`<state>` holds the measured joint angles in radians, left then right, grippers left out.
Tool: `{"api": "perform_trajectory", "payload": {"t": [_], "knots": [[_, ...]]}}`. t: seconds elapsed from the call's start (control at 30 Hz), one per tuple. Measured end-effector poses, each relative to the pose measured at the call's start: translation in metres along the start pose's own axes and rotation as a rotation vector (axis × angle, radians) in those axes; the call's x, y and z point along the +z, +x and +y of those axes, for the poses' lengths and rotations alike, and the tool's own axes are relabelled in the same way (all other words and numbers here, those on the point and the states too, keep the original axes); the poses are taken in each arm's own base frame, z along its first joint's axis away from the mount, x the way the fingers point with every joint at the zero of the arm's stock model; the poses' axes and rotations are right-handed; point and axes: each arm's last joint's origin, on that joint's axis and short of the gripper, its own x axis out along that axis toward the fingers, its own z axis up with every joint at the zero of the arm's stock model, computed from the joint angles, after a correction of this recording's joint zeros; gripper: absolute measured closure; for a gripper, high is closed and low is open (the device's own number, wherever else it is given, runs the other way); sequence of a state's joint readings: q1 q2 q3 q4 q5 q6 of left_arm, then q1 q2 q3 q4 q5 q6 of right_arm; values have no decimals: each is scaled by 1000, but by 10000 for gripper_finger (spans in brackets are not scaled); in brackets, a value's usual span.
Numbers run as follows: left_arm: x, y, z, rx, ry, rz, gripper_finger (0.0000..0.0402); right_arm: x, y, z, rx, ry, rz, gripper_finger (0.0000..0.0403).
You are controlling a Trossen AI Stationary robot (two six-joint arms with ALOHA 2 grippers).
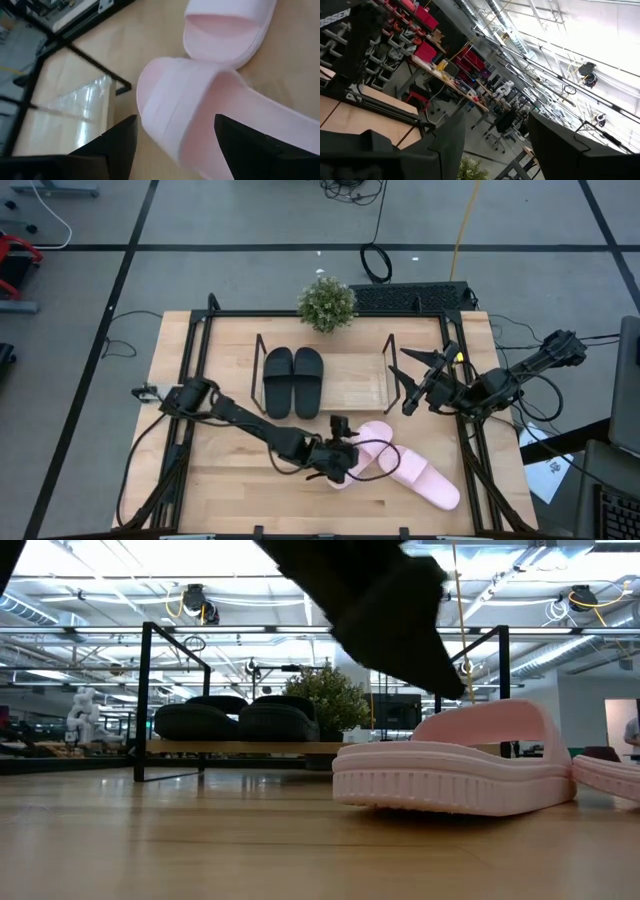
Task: Pick and place slides into the shelf
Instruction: Put the left pink slide on the shelf
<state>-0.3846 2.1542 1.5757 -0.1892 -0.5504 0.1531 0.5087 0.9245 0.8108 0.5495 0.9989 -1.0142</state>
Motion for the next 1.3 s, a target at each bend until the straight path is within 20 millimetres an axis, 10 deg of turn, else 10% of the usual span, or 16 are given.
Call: {"api": "perform_trajectory", "payload": {"t": [0.37,1.3], "knots": [[-2,31,6,45,101,97,163,0,0,0,1,5,-1,197],[-1,35,9,-56,130,69,311,0,0,0,2,7,-4,197]]}}
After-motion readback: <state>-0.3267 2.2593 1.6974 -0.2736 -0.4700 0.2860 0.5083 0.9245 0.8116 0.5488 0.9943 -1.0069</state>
